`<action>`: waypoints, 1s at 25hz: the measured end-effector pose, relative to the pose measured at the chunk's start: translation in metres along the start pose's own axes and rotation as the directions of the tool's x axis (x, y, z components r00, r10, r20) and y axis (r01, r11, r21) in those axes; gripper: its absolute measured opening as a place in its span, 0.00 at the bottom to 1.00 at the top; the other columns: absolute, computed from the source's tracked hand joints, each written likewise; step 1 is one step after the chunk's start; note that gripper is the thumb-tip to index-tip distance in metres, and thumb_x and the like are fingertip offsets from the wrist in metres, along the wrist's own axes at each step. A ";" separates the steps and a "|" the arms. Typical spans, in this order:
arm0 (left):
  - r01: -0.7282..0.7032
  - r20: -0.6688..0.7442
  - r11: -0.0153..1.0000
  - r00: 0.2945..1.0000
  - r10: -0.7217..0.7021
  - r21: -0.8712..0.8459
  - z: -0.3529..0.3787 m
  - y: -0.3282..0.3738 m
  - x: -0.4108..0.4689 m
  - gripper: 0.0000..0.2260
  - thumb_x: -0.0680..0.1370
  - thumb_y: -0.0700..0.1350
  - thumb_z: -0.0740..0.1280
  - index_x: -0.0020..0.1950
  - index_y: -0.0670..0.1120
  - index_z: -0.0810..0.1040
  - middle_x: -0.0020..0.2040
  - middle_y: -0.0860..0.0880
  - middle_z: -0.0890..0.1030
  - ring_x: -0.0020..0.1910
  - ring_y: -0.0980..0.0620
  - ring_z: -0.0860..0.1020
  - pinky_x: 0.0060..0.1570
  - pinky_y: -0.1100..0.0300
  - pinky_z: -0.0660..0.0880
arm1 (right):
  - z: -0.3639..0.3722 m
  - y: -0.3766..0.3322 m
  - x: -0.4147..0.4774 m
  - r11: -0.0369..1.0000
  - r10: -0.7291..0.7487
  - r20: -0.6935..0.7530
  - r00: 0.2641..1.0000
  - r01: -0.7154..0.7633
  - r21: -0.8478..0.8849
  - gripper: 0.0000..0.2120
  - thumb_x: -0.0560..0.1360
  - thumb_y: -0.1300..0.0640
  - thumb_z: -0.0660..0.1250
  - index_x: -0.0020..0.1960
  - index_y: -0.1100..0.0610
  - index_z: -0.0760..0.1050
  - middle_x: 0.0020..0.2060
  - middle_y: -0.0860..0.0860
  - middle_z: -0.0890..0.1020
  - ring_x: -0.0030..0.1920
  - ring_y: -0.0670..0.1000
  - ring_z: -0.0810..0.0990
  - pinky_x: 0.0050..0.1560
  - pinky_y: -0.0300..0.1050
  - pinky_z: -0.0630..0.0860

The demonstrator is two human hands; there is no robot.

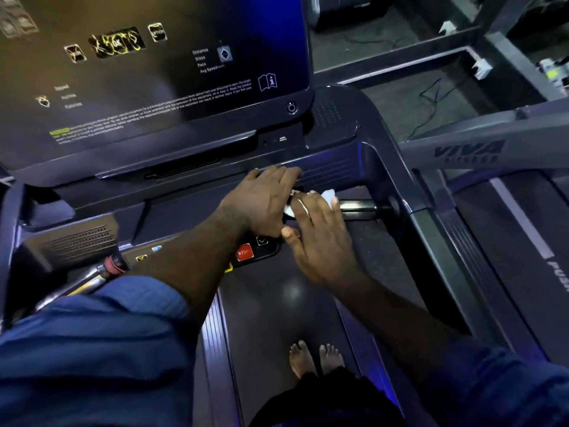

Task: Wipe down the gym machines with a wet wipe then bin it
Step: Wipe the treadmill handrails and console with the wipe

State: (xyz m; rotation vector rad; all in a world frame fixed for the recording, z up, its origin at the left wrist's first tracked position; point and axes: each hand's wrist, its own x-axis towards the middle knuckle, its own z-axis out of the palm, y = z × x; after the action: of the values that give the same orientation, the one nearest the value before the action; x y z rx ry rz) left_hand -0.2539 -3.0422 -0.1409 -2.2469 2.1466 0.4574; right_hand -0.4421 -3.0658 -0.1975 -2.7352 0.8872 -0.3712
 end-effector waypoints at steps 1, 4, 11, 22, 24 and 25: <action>0.004 0.011 1.000 1.000 -0.004 0.025 0.000 0.001 0.000 0.48 0.66 0.69 0.74 0.78 0.49 0.58 0.71 0.49 0.71 0.73 0.47 0.67 0.75 0.37 0.63 | -0.007 0.016 -0.005 0.999 -0.032 0.020 0.999 0.033 -0.040 0.35 0.83 0.33 0.49 0.82 0.55 0.62 0.79 0.53 0.66 0.81 0.55 0.61 0.82 0.60 0.51; 0.002 0.041 0.998 0.999 -0.005 0.070 -0.001 0.002 0.000 0.52 0.65 0.72 0.75 0.79 0.49 0.56 0.75 0.49 0.69 0.77 0.46 0.65 0.76 0.36 0.62 | -0.018 0.080 -0.030 0.982 0.167 -0.042 0.985 -0.170 -0.084 0.40 0.82 0.30 0.44 0.82 0.58 0.58 0.79 0.56 0.65 0.80 0.57 0.60 0.82 0.60 0.50; -0.018 0.059 1.000 0.998 0.018 0.009 -0.004 0.002 0.000 0.42 0.65 0.67 0.76 0.71 0.51 0.63 0.67 0.50 0.74 0.69 0.48 0.70 0.74 0.34 0.61 | 0.008 0.003 -0.001 0.991 -0.029 -0.096 0.995 0.042 0.130 0.32 0.85 0.39 0.53 0.79 0.61 0.65 0.78 0.57 0.68 0.80 0.57 0.62 0.81 0.57 0.54; -0.117 0.058 0.992 0.991 0.120 -0.053 -0.002 -0.002 0.001 0.35 0.70 0.67 0.72 0.67 0.50 0.64 0.65 0.48 0.74 0.66 0.45 0.72 0.68 0.26 0.61 | 0.080 -0.065 -0.012 0.824 0.396 -0.385 0.834 -0.138 0.549 0.28 0.87 0.55 0.51 0.84 0.63 0.48 0.84 0.53 0.44 0.84 0.60 0.42 0.82 0.63 0.46; -0.121 0.074 0.992 0.990 0.124 -0.044 -0.005 -0.001 0.001 0.34 0.71 0.65 0.73 0.68 0.50 0.63 0.66 0.47 0.73 0.66 0.44 0.71 0.68 0.25 0.61 | 0.076 -0.065 -0.006 0.687 0.567 -0.349 0.746 -0.195 0.700 0.29 0.88 0.48 0.47 0.84 0.58 0.40 0.83 0.49 0.36 0.83 0.57 0.36 0.83 0.57 0.41; -0.124 0.081 0.992 0.989 0.125 -0.021 -0.005 0.000 0.002 0.35 0.71 0.63 0.75 0.68 0.50 0.63 0.66 0.47 0.73 0.67 0.44 0.70 0.68 0.25 0.61 | 0.065 -0.056 0.006 0.541 0.721 -0.270 0.638 -0.276 0.794 0.31 0.88 0.45 0.45 0.83 0.59 0.37 0.82 0.51 0.34 0.82 0.56 0.33 0.83 0.49 0.39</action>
State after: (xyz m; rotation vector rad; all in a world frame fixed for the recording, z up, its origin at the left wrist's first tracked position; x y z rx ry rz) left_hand -0.2529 -3.0451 -0.1367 -2.0697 2.2578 0.5608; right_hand -0.3871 -3.0160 -0.2408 -1.5164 1.3248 -1.1713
